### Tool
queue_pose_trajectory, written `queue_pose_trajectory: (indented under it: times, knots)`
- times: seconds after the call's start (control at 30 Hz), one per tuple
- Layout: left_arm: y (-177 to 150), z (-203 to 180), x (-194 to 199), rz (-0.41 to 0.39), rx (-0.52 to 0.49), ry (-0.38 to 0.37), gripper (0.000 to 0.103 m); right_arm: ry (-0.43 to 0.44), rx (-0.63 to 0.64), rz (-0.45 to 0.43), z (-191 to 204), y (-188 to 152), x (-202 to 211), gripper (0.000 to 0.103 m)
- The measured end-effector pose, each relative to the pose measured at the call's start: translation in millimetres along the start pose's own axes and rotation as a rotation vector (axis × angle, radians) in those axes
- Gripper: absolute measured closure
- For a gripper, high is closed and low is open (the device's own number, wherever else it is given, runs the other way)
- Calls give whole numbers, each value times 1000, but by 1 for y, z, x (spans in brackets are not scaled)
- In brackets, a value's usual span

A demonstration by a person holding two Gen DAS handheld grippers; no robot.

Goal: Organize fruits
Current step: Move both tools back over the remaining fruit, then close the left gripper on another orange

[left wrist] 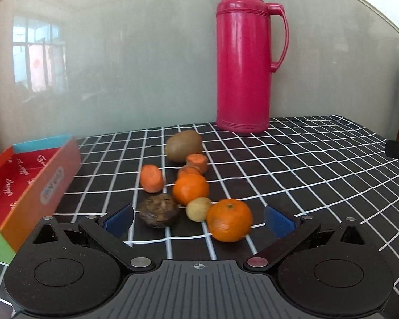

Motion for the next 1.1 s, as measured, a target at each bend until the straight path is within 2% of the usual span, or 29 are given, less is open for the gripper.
queue_pose_trajectory:
  times: [0.17, 0.43, 0.5, 0.53, 0.6, 0.67, 0.73, 0.77, 1.1]
  knots:
    - [-4, -11, -11, 39, -2, 7, 0, -20, -7, 10, -15, -4, -4, 38]
    - [-3, -20, -31, 53, 40, 9, 0, -48, -26, 21, -38, -9, -8, 37]
    - [-4, -23, -34, 68, 36, 7, 16, -53, -25, 27, -42, -11, -9, 37]
    - [-6, -24, -37, 83, 35, 6, 28, -55, -24, 28, -43, -12, -10, 37]
    - [-10, -22, -42, 117, 37, 18, 35, -59, -26, 29, -46, -13, -10, 37]
    - [-12, -23, -44, 131, 40, 21, 47, -64, -31, 32, -49, -14, -10, 37]
    - [-12, -23, -44, 130, 40, 17, 51, -66, -35, 34, -51, -15, -11, 37]
    - [-12, -24, -43, 126, 38, 11, 60, -66, -35, 35, -51, -15, -11, 37]
    - [-8, -21, -24, 83, 6, -13, 60, -47, -20, 32, -35, -11, -9, 37]
Point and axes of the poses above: each gripper's, at about its wrist camera, not at the fingertips, and x roughly against the way its jaws point, z to its left, y to its top, the point moved 10 cm from there along -x, roughly the way its jaws point, and after that the axes turned 6 degrees about -y, right-handed, at the moved point
